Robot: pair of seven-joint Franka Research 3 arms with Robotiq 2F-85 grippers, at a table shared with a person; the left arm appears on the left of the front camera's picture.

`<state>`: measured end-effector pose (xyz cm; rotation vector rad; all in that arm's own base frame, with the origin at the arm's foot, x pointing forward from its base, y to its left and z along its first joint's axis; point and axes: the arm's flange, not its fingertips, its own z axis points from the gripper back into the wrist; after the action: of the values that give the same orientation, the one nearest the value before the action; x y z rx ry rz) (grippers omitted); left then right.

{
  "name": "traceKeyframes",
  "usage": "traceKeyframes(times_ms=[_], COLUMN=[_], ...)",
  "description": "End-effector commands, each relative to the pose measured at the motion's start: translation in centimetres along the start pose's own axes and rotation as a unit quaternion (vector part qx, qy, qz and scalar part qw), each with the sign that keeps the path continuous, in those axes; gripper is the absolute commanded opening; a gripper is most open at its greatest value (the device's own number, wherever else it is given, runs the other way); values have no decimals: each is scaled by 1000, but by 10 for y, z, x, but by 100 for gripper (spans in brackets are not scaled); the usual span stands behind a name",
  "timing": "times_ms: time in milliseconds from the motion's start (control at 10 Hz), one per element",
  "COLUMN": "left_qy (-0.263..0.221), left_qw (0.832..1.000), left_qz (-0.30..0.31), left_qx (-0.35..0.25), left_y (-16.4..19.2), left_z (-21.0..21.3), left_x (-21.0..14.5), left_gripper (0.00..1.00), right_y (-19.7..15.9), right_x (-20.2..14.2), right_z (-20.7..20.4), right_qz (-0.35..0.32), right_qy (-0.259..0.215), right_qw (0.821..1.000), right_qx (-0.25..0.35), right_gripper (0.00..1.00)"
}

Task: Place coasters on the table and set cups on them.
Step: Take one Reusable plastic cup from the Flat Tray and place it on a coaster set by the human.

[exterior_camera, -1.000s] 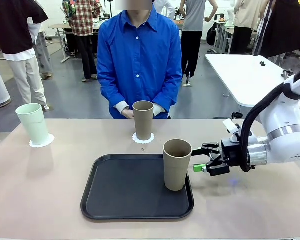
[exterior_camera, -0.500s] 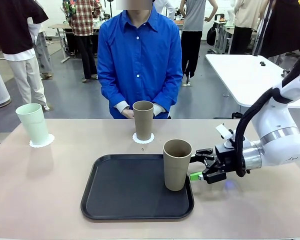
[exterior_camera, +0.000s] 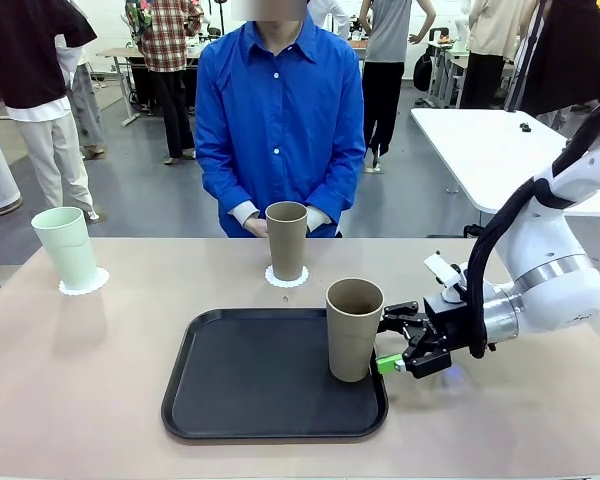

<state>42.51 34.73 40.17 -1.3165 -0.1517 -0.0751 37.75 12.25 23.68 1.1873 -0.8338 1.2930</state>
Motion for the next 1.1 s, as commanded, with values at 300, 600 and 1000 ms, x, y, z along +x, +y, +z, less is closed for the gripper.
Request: traceKeyframes(times_ms=[300,600,1000], left_qy=[-1,-1,-1], left_qw=[1000,1000,1000], left_qz=[2,2,2], left_qx=[2,2,2], left_y=[-1,-1,-1], left_z=[1,1,1], left_x=[-1,-1,-1], left_gripper=[100,100,100], right_y=[-10,-23,-28], right_x=[-2,-2,0], right_z=[-11,-12,-25], right_qz=[19,20,23], right_qy=[-18,-26,-27], right_qw=[1000,999,999], right_qx=[7,-2,6], right_gripper=[100,100,100])
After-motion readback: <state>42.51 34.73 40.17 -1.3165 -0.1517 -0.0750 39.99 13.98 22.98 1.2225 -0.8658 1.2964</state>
